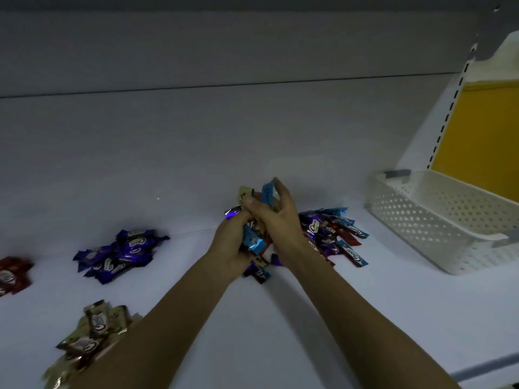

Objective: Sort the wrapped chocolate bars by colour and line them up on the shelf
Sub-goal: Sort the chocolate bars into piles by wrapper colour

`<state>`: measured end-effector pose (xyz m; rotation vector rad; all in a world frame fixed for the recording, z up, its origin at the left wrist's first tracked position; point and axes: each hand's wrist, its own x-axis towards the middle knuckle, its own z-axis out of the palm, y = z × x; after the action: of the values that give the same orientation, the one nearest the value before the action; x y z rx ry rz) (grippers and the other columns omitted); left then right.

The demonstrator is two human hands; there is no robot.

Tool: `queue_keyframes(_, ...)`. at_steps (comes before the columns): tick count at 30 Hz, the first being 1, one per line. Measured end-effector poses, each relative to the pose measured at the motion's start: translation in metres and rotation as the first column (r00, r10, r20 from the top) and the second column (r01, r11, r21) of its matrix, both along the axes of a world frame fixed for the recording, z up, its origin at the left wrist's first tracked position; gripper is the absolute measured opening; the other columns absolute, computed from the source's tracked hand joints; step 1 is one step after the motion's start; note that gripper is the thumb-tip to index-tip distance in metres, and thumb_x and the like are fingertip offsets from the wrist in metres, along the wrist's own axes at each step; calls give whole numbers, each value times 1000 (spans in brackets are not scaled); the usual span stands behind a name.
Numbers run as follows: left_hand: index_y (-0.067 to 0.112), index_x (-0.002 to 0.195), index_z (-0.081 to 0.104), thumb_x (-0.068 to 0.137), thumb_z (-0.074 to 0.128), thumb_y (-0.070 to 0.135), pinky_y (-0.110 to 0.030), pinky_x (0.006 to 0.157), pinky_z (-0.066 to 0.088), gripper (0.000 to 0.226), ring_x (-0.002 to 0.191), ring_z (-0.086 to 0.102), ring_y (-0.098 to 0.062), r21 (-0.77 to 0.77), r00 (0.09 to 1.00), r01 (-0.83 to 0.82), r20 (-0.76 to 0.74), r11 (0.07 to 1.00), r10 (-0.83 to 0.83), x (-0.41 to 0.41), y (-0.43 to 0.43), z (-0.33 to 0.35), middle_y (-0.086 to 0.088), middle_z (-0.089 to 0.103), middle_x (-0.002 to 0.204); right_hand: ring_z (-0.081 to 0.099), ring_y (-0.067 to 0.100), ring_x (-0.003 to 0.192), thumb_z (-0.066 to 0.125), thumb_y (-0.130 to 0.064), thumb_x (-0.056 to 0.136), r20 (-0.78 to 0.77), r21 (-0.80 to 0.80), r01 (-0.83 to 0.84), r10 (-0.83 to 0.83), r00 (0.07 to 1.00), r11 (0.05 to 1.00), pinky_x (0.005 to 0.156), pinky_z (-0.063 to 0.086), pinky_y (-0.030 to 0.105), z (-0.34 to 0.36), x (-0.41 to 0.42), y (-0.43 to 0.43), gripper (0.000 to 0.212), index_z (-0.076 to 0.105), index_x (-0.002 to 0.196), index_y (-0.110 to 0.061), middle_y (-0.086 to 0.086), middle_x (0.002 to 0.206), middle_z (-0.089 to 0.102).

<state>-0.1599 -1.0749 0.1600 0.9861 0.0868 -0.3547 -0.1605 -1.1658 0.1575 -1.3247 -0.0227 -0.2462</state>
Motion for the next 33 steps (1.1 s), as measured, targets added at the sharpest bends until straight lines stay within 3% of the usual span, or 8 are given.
queue_keyframes(3,7,106,65,94,57,19,-32,71,55,19,86,67,-19,-93,994,-92,-71,991,85,-4,-2,0,-10,71,98,64,32,85,62,-12,90,11,77,180,-181,983,981,79,55,40,3,14,23,5,64,92,-8,14,87,64)
queue_keyframes(5,7,111,66,94,58,22,-33,78,54,24,92,68,-19,-146,990,-135,-68,980,127,-2,2,-2,-10,71,105,61,28,79,58,-10,92,-33,120,219,-217,976,968,78,54,42,2,19,35,16,63,77,-11,16,82,62)
queue_keyframes(13,7,122,60,93,60,13,-32,71,55,29,97,66,-22,64,968,-248,59,967,244,-1,42,12,-11,68,111,65,27,88,51,-18,97,-83,291,35,-11,996,956,86,54,42,12,26,74,14,65,96,-15,8,91,69)
queue_keyframes(19,8,111,63,89,64,8,-31,67,55,22,85,68,-20,67,915,-397,103,915,389,-8,96,27,-11,70,103,62,22,85,37,-27,102,-87,685,-166,306,948,710,94,49,48,34,32,122,31,63,105,-11,11,98,69)
queue_keyframes(23,7,107,64,89,63,7,-30,65,56,18,82,69,-20,-21,827,-556,79,831,556,-27,153,28,-11,71,100,62,27,88,33,-33,101,-153,629,-257,441,884,734,85,52,42,39,25,188,46,72,94,-7,14,103,66)
queue_keyframes(27,4,111,63,92,60,8,-26,58,58,20,82,69,-20,-116,743,-659,55,743,667,-61,225,23,-14,71,104,63,24,79,39,-26,100,-201,557,-373,556,807,742,77,54,39,43,4,266,37,69,92,-6,12,95,67)
queue_keyframes(30,6,114,62,92,60,12,-24,58,54,23,76,67,-15,-98,679,-725,64,682,731,-89,275,8,-10,71,99,62,16,75,52,-16,95,-219,377,-468,567,794,800,75,52,31,34,-10,305,18,63,107,-9,6,96,68)
queue_keyframes(33,4,119,61,90,61,11,-21,57,55,30,75,68,-13,-103,607,-789,18,606,794,-113,313,-14,-12,70,107,63,15,76,58,-10,92,-238,276,-545,606,759,791,61,51,24,19,-18,324,24,62,116,-8,4,91,68)
